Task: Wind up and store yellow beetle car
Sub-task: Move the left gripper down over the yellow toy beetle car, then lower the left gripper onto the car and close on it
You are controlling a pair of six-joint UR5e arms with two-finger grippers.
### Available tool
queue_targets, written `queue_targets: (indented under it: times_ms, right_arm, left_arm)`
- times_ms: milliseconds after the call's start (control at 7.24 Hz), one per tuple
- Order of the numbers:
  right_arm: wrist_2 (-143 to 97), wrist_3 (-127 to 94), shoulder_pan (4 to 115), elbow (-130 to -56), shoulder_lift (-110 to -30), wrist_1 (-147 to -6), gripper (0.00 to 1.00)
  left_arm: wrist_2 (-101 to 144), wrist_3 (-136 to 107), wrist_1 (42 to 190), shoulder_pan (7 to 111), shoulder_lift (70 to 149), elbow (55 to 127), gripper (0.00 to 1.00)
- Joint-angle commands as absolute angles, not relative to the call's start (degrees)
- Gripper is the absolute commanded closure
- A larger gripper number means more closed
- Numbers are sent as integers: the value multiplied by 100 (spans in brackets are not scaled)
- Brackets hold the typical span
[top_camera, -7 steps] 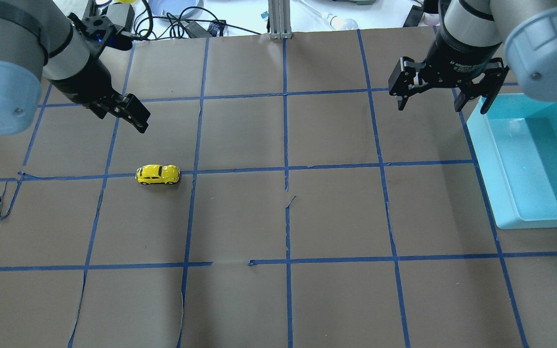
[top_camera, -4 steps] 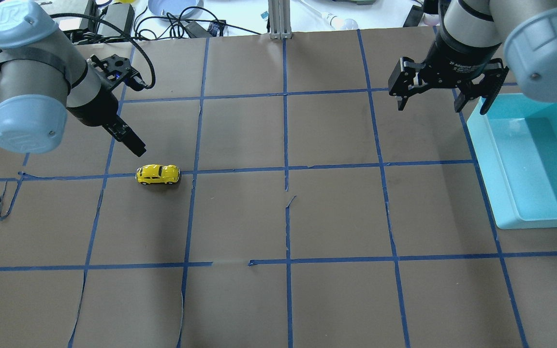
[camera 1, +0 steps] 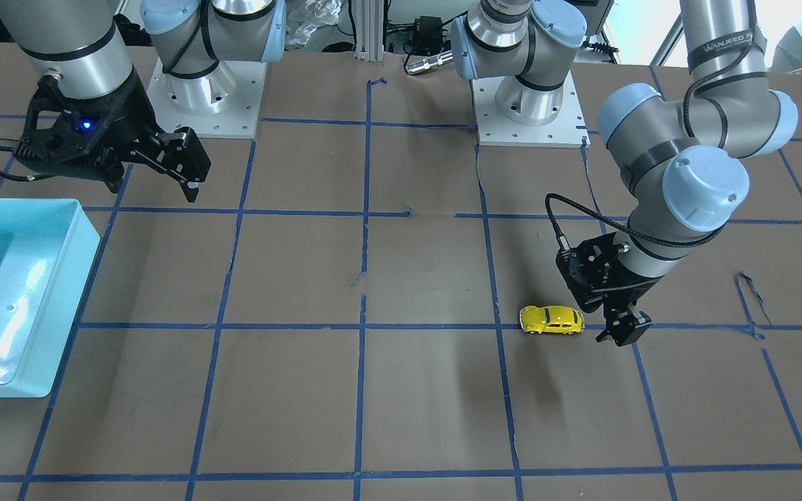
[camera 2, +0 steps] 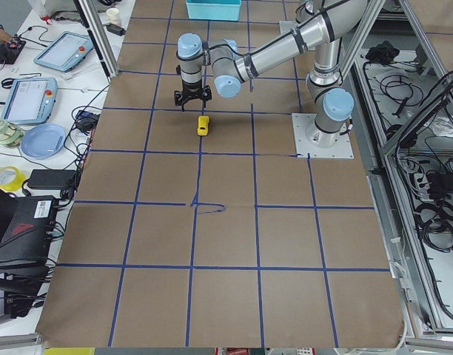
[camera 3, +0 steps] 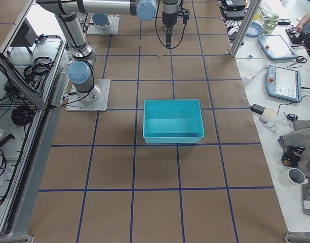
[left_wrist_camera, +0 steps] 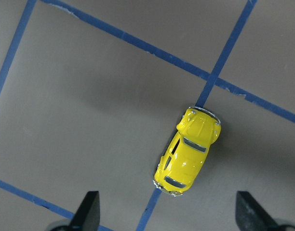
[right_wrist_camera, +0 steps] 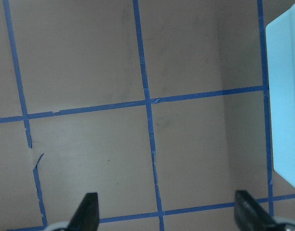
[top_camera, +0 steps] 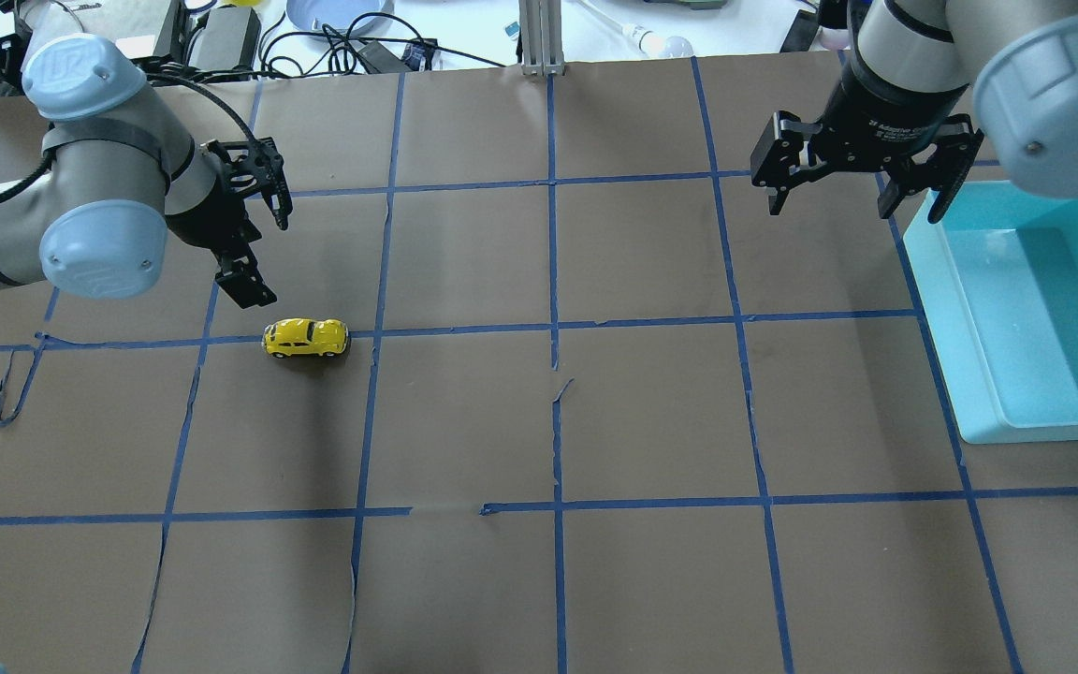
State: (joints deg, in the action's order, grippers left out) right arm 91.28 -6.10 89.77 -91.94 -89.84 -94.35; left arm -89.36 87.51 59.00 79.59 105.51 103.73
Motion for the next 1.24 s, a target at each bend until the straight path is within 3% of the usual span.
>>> queue_targets:
  times_ms: [0, 691, 1105]
  right_arm:
    - [9123, -615, 8974, -9193, -8982, -9448, 0]
    - [9132, -624, 8974, -9202, -8982, -9448, 0]
    - [9132, -615, 8974, -9202, -8982, -9448, 0]
  left_arm:
    - [-8930, 9431, 5853, 7972, 10678, 10397, 0]
    - [-8947, 10231, 5292, 7989, 10679, 11187, 3]
    - [-8947, 9732, 5072, 7989, 10810, 11180, 5]
